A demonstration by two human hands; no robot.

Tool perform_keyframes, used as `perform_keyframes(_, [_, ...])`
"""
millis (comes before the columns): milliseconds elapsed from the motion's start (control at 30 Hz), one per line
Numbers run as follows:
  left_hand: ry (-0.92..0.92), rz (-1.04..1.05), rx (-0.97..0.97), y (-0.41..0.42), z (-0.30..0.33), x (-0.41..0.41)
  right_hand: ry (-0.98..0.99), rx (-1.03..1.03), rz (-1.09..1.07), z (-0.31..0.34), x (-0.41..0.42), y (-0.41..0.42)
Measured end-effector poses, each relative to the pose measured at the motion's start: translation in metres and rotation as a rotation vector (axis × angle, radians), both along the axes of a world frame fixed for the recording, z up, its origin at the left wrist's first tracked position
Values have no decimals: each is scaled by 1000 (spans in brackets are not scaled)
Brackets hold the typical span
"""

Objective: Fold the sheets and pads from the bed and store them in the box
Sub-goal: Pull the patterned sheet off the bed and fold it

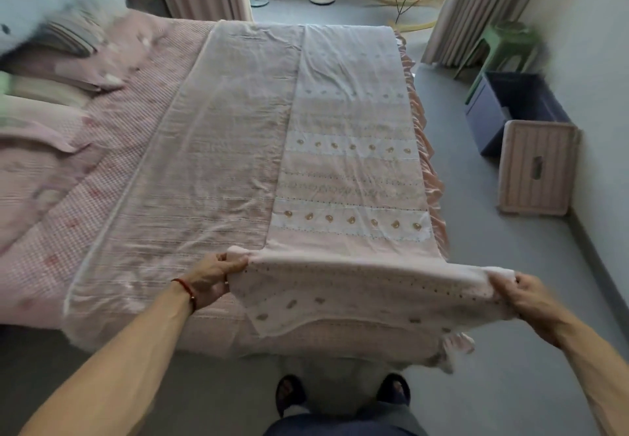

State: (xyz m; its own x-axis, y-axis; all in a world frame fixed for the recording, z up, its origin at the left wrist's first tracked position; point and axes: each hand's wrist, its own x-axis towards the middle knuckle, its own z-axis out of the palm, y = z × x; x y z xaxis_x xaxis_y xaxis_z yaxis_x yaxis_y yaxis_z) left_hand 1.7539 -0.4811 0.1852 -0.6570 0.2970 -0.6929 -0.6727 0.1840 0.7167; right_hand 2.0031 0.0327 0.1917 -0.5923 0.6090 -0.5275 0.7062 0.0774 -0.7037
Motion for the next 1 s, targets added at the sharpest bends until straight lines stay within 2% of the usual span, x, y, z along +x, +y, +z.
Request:
perform_keyframes(67, [66,8,-52,8,2,-15,4,127,-16,3,-16,1])
perform_keyframes(133, [145,63,-39,17,7,-30,64,114,-69,13,-32,6])
perform_keyframes(233, [27,139,221,20,12,-51,230,-341,-159,42,-46,11])
perform_keyframes(300, [-68,40,365,14,13,-58,256,-443,-100,55,-52,13])
perform_keyframes(367, [-32,-134,288,12,9,-61,238,-369,-58,54,-56,14])
perform_keyframes(400, [-2,-156,223,13,7,-62,235,-324,-59,51,-58,15])
perform_keyframes(500, [52,-62,158,14,6,-70,216,-165,-38,43,-61,10])
perform_keyframes(633, [95,-82,81,6,6,-76,56,246,68,32,-52,9])
perform_keyframes(700, [114,-34,56,4,4,-73,9,278,53,23,-43,8])
perform_keyframes(800, [73,78,100,-2,-7,-61,101,-44,-92,22,-30,-4])
perform_keyframes(900, [-77,113,295,-15,-21,-42,175,-347,-190,27,-14,-19])
perform_keyframes(1000, [-122,7,328,-29,-28,-20,168,-433,-160,18,1,-18])
